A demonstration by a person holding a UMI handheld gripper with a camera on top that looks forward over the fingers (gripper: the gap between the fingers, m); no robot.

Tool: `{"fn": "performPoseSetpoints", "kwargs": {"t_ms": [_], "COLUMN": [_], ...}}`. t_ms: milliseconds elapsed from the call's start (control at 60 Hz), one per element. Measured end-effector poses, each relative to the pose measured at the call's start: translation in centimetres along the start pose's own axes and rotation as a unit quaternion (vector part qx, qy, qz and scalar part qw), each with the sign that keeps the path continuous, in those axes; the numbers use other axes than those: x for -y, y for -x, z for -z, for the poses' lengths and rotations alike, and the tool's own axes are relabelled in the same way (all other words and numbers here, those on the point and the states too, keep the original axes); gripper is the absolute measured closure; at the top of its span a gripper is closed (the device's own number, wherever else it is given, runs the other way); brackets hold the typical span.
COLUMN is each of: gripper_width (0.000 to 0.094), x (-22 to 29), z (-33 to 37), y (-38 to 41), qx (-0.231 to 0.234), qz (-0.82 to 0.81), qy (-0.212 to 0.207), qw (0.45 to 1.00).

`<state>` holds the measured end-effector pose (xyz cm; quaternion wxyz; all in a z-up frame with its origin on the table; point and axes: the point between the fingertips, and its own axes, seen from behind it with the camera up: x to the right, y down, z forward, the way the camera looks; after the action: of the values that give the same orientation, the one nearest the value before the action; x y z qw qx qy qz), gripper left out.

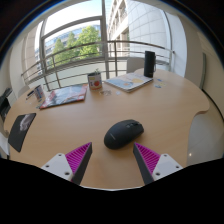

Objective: Arrange mouse

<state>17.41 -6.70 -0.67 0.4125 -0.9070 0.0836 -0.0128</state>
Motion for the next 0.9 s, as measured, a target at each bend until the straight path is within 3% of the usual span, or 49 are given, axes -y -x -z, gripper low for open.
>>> {"fn": "performPoseSetpoints", "kwargs": {"t_ms": [300,367,483,767,833,900], "gripper_width": [0.0112,0.0171,0.0404,0.0549,0.0549,0.0549], "x": [4.6,5.0,5.6,5.8,7.3,11.5], "z": [-5.9,-6.7,-7.4,-6.9,-5.1,-1.2], "y": [-0.8,-1.1,-1.3,-1.2,-1.1,-0.2], "qx": [-0.007,-0.020,-0.034,-0.064,-0.086,-0.105], "qz": [-0.020,-0.006,0.008,0.019,0.015,0.002], "qy": [-0.013,-0.017,-0.025,-0.023,-0.037,-0.081], "qw": [1.000,1.000,0.999,0.998,0.996,0.991]}}
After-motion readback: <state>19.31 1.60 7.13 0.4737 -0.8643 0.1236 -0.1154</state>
